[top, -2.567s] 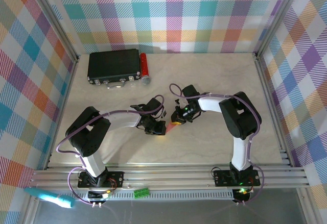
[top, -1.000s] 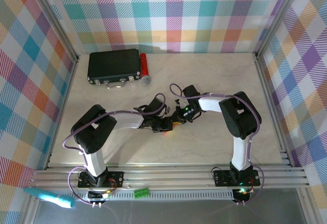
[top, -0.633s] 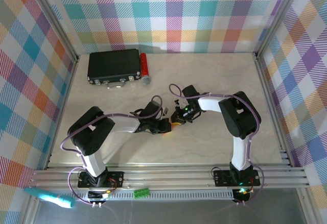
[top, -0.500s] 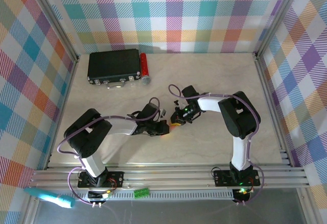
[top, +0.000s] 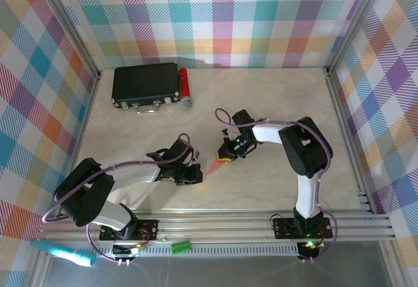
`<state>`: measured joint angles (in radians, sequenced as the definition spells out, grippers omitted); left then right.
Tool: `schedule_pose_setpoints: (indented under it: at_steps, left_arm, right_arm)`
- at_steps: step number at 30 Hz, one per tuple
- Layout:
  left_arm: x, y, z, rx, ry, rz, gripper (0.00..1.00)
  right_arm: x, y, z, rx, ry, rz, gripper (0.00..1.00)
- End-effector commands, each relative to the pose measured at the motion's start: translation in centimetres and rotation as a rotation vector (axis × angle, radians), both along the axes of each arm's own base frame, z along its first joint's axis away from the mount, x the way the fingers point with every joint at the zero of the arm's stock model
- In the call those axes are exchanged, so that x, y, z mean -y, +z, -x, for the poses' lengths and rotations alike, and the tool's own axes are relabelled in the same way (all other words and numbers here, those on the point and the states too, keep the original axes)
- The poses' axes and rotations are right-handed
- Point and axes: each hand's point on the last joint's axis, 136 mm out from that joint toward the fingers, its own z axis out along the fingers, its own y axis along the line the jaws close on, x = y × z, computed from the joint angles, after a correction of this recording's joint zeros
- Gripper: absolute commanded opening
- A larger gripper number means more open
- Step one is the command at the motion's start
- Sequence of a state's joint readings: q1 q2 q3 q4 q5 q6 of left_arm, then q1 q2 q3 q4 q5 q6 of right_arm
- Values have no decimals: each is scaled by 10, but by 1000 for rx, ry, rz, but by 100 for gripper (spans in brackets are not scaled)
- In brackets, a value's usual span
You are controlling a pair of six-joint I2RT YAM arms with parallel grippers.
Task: Fold a paper plane with a square sheet of paper (pick it up from the middle)
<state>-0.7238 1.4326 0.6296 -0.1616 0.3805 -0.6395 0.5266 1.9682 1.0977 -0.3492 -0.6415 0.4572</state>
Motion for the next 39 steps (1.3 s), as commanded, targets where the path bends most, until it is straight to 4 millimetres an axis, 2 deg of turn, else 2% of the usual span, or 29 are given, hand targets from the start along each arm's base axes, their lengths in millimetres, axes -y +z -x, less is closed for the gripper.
schedule_pose_setpoints:
  at_steps: [1, 4, 7, 13, 17, 21, 26, 32, 39]
  left_arm:
    - [16, 31, -28, 80, 40, 61, 0]
    - [31, 31, -44, 82, 66, 95, 0]
    - [42, 22, -55, 67, 76, 96, 0]
    - [54, 7, -70, 54, 87, 89, 0]
    - [54, -9, -66, 14, 93, 70, 0]
    - [40, -30, -53, -45, 119, 6, 0]
    - [20, -47, -38, -96, 145, -66, 0]
    - [16, -50, -32, -107, 148, -75, 0]
    - [17, -51, -31, -113, 142, -72, 0]
  right_arm:
    - [17, -30, 20, -58, -13, 125, 6]
    - [12, -25, 18, -49, -15, 100, 6]
    - [10, -21, 15, -36, -16, 93, 6]
    - [8, -16, 10, -13, -15, 86, 6]
    - [7, -14, 7, 4, -15, 84, 6]
    - [7, -8, 1, 43, -14, 78, 8]
    - [8, 13, -14, 131, -18, 85, 11]
    - [20, 27, -32, 214, -50, 145, 12]
    - [39, 22, -45, 222, -108, 207, 12]
